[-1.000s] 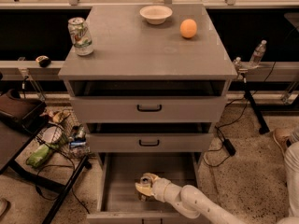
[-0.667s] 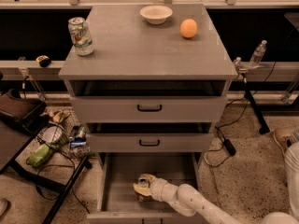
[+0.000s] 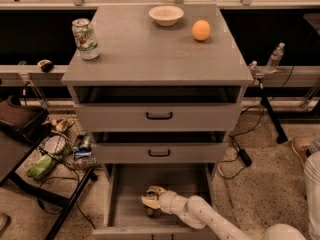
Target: Place orange can into bottom drawer
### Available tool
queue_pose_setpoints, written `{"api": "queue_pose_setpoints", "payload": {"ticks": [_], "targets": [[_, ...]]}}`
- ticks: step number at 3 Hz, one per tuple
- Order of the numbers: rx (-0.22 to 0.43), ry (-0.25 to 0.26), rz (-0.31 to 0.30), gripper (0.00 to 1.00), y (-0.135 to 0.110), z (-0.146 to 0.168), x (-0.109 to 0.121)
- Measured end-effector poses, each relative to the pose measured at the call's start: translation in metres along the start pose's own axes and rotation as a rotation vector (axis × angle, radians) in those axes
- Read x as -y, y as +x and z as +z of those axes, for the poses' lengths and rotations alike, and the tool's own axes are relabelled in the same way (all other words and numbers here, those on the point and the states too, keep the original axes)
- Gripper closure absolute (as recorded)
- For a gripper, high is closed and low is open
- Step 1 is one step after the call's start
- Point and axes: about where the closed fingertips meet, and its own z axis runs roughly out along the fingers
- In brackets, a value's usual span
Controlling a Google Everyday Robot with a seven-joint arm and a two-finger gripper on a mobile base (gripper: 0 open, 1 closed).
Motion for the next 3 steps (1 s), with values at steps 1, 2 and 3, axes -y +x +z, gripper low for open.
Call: {"api": "queue_pose_setpoints", "payload": {"ticks": [1, 2, 3], "targets": [[0.000, 0.000, 0.000, 0.81, 0.0000, 0.0000, 0.0000], [0.000, 0.000, 0.000, 0.57, 0.0000, 0.0000, 0.0000], [0.000, 0.000, 0.000, 0.34, 0.0000, 0.0001, -0.0001]]}}
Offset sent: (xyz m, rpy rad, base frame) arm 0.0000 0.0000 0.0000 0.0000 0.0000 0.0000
